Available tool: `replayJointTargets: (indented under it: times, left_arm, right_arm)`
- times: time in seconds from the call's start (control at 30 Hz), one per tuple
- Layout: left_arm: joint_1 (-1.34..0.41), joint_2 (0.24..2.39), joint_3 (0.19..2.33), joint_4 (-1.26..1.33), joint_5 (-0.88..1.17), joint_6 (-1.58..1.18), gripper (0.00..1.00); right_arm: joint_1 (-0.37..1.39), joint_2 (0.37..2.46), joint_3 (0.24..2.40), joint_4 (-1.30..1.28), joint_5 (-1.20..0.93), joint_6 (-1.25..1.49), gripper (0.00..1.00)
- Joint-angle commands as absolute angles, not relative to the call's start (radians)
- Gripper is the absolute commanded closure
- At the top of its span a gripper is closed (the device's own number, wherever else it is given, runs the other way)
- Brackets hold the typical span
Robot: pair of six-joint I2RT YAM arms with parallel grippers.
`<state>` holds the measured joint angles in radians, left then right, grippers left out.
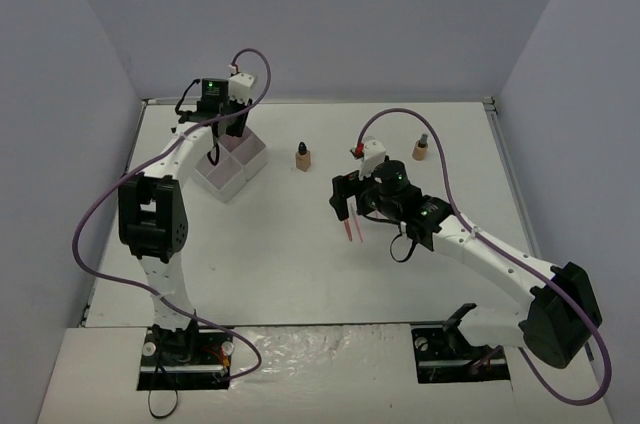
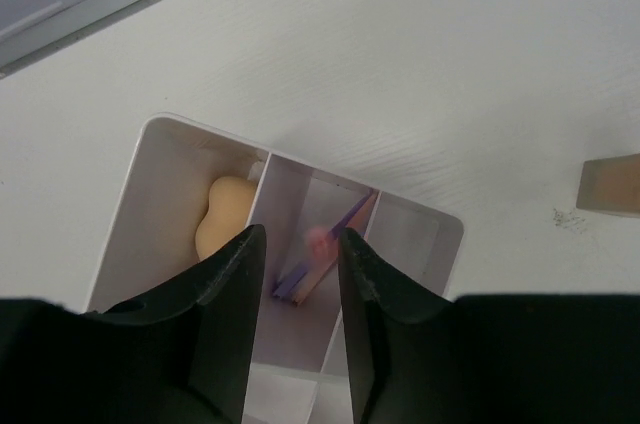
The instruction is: Organize the makeup
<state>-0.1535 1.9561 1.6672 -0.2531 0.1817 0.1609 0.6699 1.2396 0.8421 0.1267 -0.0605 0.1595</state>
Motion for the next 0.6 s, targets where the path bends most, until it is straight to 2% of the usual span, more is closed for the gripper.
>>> replayJointTargets:
  times: [0.0, 0.07, 0.27, 0.5, 0.57]
  left_arm:
    - [-0.14, 1.903, 1.723, -0.178, 0.166, 0.157, 0.58]
    - [-0.14, 1.884, 1.711, -0.173, 0.16, 0.123, 0.49]
    - [-0.149, 1.748, 1.619, -0.151, 0.113, -0.015, 0.29]
    - [-0.281, 1.547, 1.45, -0.268, 0.008, -0.308, 0.21]
    - [-0.365, 1.503, 1.395, -0.299, -0.035, -0.379, 0.13]
  right_arm:
    - [0.659, 1.23, 0.849, 0.163, -0.066, 0.153, 0.06]
    - [0.658, 1.225, 0.847, 0.16, -0.067, 0.157, 0.06]
    - [0.658, 1.182, 0.855, 0.146, -0.042, 0.16, 0.06]
    - [0.646, 1.113, 0.86, 0.072, 0.091, 0.197, 0.07]
    - [0.644, 1.089, 0.85, 0.059, 0.107, 0.215, 0.07]
